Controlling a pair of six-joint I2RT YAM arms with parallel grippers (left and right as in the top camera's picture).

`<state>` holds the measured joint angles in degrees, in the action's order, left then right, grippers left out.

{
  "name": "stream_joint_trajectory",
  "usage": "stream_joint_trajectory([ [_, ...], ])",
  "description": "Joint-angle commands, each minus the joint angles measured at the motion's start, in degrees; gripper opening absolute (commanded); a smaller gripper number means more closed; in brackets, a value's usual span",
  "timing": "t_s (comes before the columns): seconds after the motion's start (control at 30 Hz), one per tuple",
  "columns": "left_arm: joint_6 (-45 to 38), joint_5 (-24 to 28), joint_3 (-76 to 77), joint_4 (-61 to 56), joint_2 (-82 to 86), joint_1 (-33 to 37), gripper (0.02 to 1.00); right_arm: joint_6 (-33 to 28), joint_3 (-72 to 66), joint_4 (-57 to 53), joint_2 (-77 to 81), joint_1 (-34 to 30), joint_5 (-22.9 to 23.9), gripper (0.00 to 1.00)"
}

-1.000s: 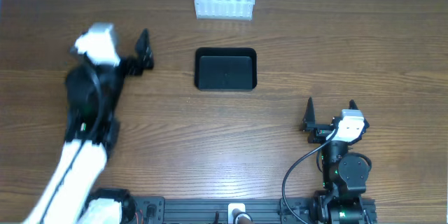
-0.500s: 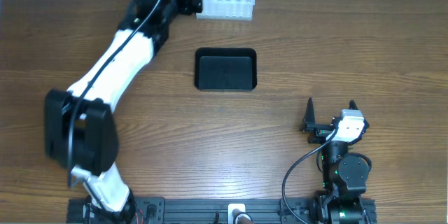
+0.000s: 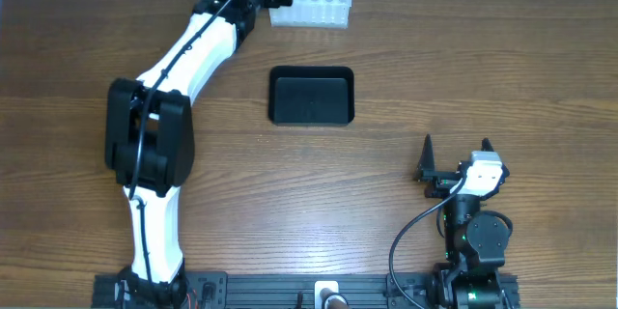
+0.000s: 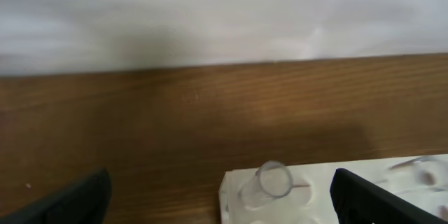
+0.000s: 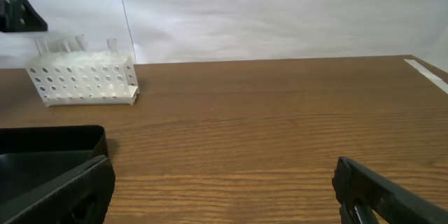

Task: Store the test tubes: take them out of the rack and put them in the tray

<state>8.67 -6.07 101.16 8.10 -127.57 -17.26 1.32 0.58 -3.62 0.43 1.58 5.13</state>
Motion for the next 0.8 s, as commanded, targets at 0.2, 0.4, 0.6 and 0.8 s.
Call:
stream_joint_trajectory([
  [0.2,0.8,-0.7,1.7,-2.3,-2.6,-0.7,0.932,0.3,-0.3,-0.2,0.1,-0.2,0.7,0.991],
  [0.4,0.8,-0.7,1.7,-3.7,-2.6,-1.7,0.783,0.3,-0.3,-0.2,0.1,-0.2,0.7,0.993],
  [0.6,0.8,-0.7,1.7,-3.5,-2.6,-1.9,0.663,0.3,-0.3,-0.2,0.1,-0.2,0.7,0.991],
  [0.8,0.8,-2.3,1.7,-3.5,-2.7,-1.9,0.597,0.3,-0.3,-0.2,0.1,-0.2,0.7,0.991],
])
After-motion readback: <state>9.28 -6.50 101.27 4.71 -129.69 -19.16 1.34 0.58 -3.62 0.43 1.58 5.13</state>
